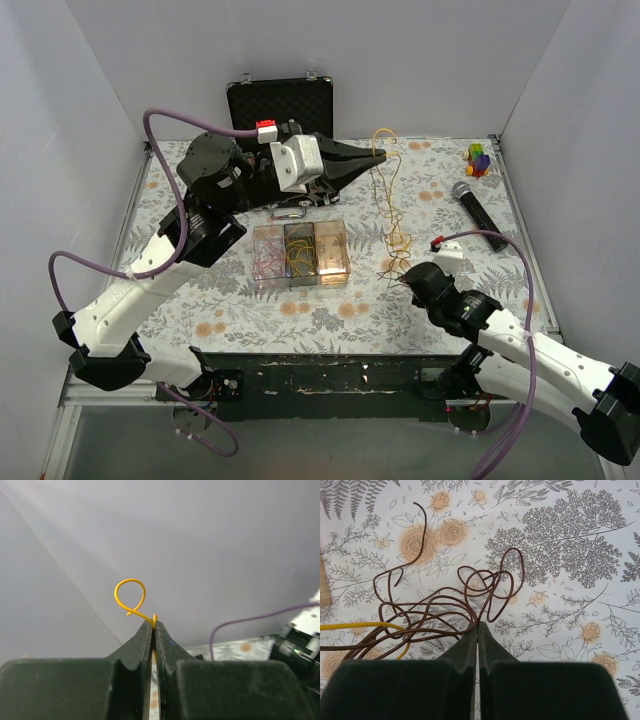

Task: Untangle the cables
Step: Untie the cable.

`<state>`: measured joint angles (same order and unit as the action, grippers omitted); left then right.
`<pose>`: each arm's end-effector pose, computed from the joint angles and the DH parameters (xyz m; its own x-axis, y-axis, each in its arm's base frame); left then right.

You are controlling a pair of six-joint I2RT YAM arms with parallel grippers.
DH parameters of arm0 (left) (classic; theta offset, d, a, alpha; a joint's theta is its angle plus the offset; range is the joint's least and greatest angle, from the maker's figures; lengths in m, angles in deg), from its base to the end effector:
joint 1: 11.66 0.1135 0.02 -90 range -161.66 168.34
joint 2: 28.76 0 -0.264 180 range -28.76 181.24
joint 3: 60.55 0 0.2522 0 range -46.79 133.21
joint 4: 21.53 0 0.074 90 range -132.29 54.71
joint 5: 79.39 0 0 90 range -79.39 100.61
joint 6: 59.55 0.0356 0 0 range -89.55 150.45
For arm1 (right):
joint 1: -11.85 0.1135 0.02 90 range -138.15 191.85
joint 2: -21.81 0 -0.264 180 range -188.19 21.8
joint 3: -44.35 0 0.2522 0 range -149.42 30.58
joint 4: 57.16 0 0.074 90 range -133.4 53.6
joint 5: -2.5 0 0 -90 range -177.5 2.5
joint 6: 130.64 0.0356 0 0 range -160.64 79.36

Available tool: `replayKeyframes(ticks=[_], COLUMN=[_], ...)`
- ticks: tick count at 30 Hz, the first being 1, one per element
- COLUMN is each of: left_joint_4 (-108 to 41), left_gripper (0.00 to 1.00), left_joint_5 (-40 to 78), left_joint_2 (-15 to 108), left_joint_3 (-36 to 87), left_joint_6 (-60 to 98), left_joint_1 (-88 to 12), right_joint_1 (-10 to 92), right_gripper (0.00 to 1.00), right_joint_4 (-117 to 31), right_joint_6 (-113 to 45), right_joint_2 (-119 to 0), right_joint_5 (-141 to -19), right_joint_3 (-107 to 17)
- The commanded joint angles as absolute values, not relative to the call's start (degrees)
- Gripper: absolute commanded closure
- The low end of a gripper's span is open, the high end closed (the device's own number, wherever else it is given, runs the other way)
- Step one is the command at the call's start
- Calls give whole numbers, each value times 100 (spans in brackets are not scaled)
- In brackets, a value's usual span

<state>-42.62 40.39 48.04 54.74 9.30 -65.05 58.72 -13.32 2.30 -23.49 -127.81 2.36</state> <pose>0.1392 -0.2170 0.5589 -0.1870 -0.2734 -0.9436 0.9777 0.0413 -0.2058 0.1227 0.0973 0.2124 -0.5411 0.1822 -0.8210 0.1542 0.9812 0.1161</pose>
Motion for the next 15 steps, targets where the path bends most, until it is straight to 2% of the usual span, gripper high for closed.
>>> replayKeyframes(ticks=[1,7,15], left_joint_4=[-3347,-1826,-772], left_gripper=[100,100,100], left_joint_5=[3408,2810,2626], left_joint_2=[4604,4595,4946], left_joint_3=[5701,5727,6543], left_joint_6=[1734,2333,2912], left_joint_1=[-6519,-6519,-6519], right_joint_1=[5800,5764,5755], right_gripper=[99,99,99], right_joint_4=[-1308,-1308,-1378], right_joint_6=[410,480,630], right_joint_2=[-2547,-2653,-2803], right_joint_5=[-12802,-12696,-12555], right_joint_3=[141,149,193])
